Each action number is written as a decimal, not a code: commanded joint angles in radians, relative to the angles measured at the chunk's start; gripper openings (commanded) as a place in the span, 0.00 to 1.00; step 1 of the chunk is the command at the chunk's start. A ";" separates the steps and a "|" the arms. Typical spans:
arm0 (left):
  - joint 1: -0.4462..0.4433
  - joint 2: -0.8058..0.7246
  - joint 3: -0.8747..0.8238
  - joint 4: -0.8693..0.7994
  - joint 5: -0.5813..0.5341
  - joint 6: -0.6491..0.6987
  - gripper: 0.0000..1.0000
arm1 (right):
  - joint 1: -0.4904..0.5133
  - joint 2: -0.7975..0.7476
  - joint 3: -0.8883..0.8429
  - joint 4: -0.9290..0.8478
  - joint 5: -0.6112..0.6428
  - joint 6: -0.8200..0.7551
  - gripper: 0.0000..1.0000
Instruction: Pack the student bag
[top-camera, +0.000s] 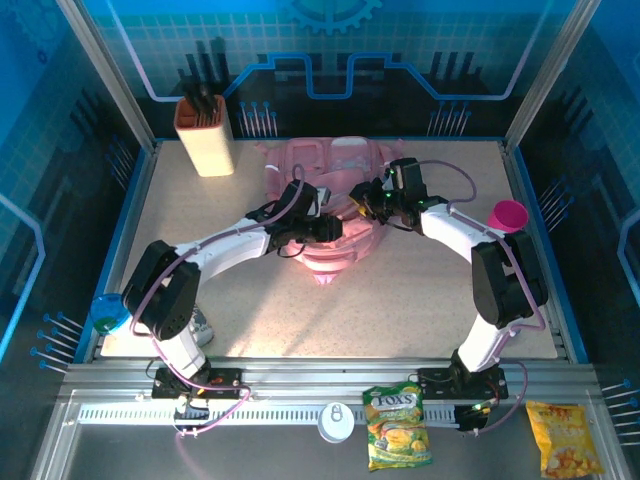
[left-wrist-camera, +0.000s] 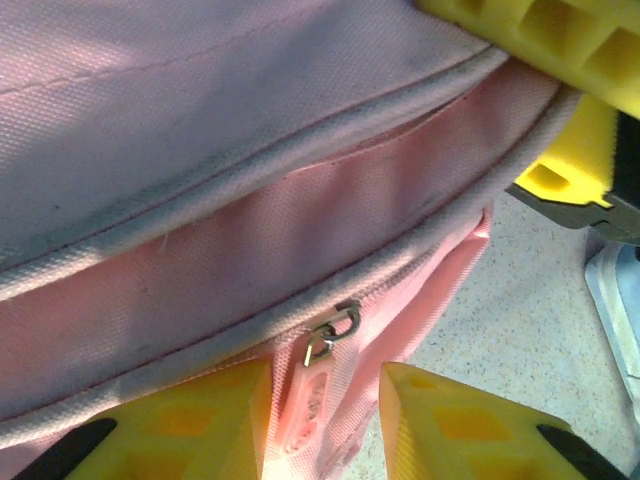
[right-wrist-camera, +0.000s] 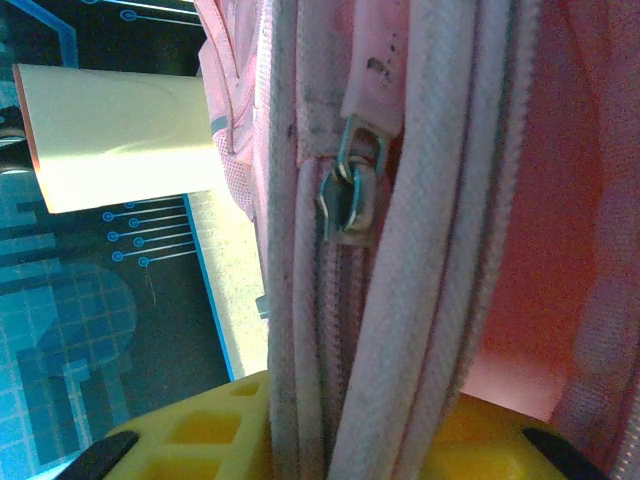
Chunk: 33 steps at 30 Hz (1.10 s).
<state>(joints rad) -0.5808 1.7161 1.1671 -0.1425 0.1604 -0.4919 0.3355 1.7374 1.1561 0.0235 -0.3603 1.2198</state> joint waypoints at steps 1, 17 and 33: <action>-0.005 0.023 0.034 -0.047 -0.024 0.007 0.34 | 0.022 -0.009 0.014 0.051 -0.034 -0.004 0.29; 0.020 -0.033 0.001 -0.123 -0.005 0.124 0.01 | -0.020 -0.058 -0.043 0.046 0.018 -0.017 0.25; 0.249 -0.127 -0.118 -0.217 -0.028 0.254 0.00 | -0.100 -0.116 -0.123 0.110 0.030 -0.021 0.19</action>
<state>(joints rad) -0.3790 1.6131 1.0592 -0.3164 0.1829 -0.2588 0.2840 1.6787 1.0462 0.0845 -0.3695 1.2156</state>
